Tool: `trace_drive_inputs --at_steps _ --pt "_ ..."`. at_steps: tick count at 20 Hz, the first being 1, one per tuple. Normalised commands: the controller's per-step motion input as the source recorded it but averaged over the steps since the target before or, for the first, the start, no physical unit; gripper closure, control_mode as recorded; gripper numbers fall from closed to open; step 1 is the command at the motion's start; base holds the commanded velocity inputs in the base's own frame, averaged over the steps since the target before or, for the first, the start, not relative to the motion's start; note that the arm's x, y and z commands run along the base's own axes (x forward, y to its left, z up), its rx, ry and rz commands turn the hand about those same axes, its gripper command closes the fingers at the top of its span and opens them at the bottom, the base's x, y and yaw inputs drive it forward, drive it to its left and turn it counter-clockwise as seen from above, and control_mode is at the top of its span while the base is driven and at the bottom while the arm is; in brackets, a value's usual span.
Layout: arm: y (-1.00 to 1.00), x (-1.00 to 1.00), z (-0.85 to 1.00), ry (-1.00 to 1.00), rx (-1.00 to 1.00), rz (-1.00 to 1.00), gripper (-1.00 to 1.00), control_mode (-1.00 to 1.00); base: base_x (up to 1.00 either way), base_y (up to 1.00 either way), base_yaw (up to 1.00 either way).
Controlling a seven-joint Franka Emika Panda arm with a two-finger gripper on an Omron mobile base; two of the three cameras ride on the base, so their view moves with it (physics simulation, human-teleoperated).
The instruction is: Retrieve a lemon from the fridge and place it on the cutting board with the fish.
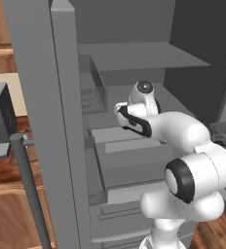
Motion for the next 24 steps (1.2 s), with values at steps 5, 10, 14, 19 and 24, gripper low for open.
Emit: trace_drive_inputs --at_steps 5,10,14,19,24 --pt "0.00 0.09 -0.01 0.00 0.00 0.00 -1.00 -1.00 0.00 0.00 0.00" --pt "0.00 0.05 0.00 0.00 0.00 0.00 -1.00 -1.00 0.00 0.00 0.00" --pt "0.00 0.00 0.00 0.00 0.00 0.00 -1.00 -1.00 0.00 0.00 0.00" --pt "0.00 0.00 0.00 0.00 0.00 0.00 -1.00 -1.00 0.00 0.00 0.00" --pt "0.00 0.00 0.00 0.00 0.00 0.00 1.00 -1.00 0.00 0.00 0.00"
